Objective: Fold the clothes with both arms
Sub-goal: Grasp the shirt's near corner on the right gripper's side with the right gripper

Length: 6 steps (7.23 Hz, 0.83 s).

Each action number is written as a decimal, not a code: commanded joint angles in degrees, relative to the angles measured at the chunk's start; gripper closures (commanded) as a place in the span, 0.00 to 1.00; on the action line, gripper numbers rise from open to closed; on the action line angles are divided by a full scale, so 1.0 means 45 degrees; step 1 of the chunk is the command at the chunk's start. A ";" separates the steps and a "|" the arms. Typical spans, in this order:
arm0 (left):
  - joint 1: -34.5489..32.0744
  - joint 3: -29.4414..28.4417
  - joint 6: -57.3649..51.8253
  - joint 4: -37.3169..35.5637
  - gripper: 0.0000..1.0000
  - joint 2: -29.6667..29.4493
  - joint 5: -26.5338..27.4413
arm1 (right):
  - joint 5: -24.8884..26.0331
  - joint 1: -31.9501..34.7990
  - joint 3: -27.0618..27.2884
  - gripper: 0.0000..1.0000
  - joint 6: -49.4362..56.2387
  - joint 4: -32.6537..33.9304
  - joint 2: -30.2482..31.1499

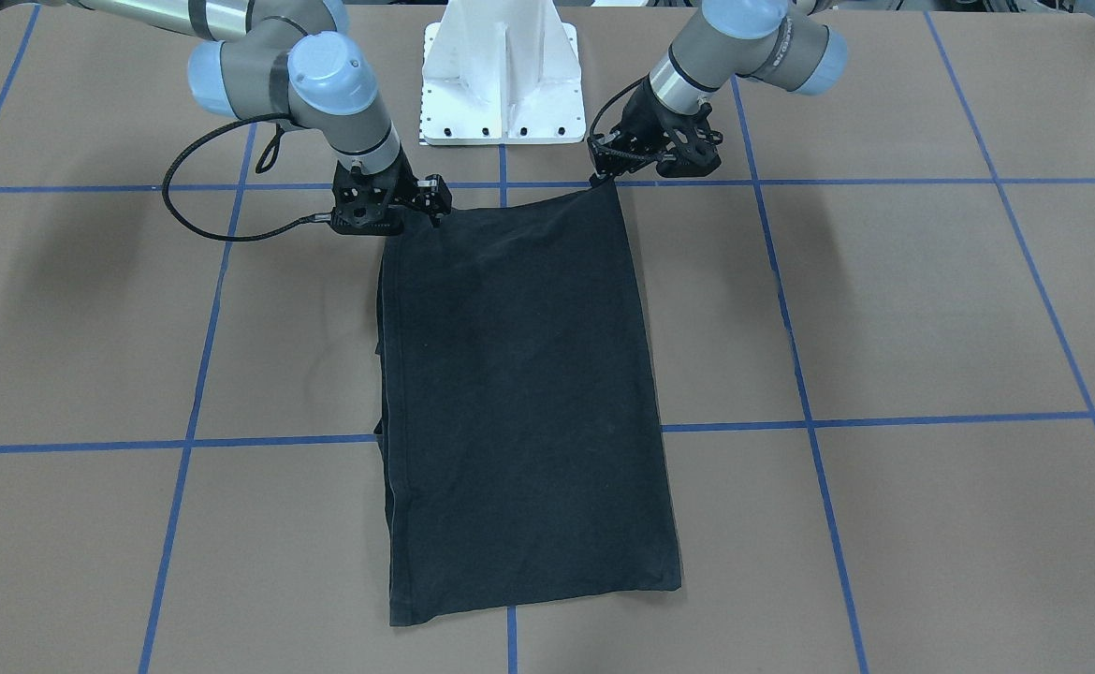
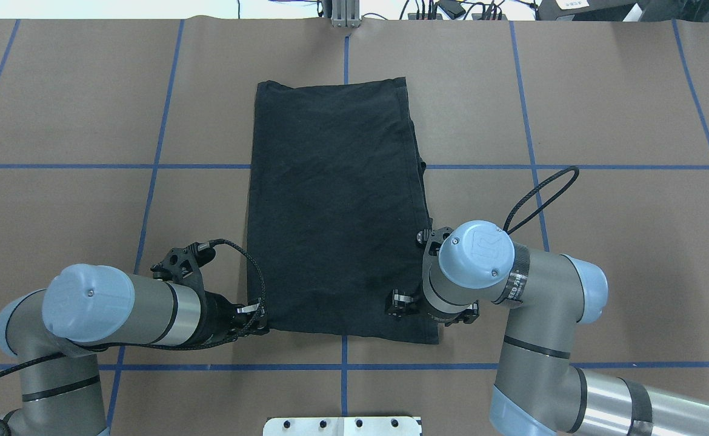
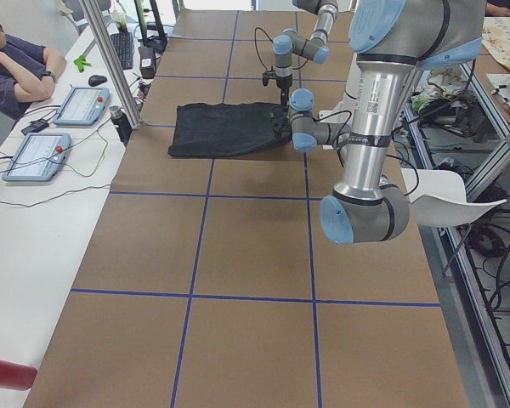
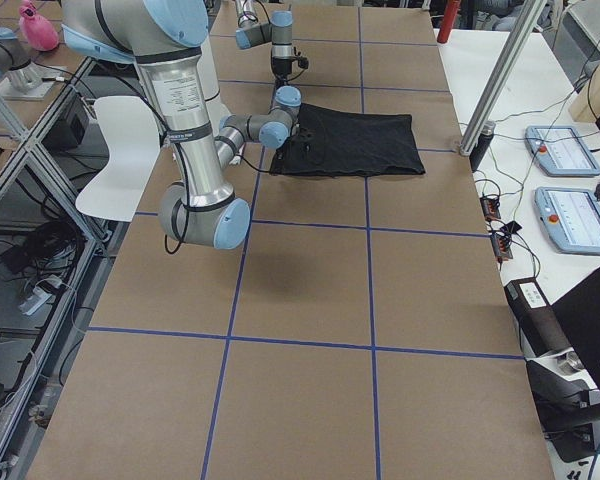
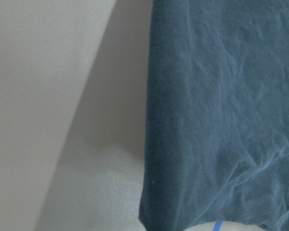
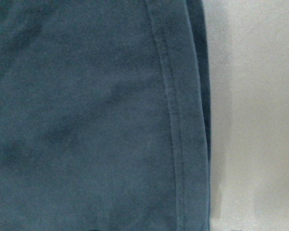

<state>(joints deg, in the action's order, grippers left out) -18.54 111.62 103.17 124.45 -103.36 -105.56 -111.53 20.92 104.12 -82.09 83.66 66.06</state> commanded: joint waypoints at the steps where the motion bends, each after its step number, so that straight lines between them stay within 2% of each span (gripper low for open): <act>1: 0.0000 -0.0001 0.0002 0.0000 1.00 0.0000 0.0000 | 0.0019 -0.0038 -0.0033 0.09 -0.0001 0.0042 -0.0032; 6: -0.0020 0.0019 0.0002 0.0000 1.00 0.0000 0.0000 | 0.0039 -0.0175 -0.0130 0.10 -0.0001 0.0023 -0.0051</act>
<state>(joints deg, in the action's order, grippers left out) -18.59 111.64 103.18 124.45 -103.36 -105.56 -111.33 20.24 103.62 -82.09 83.83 65.89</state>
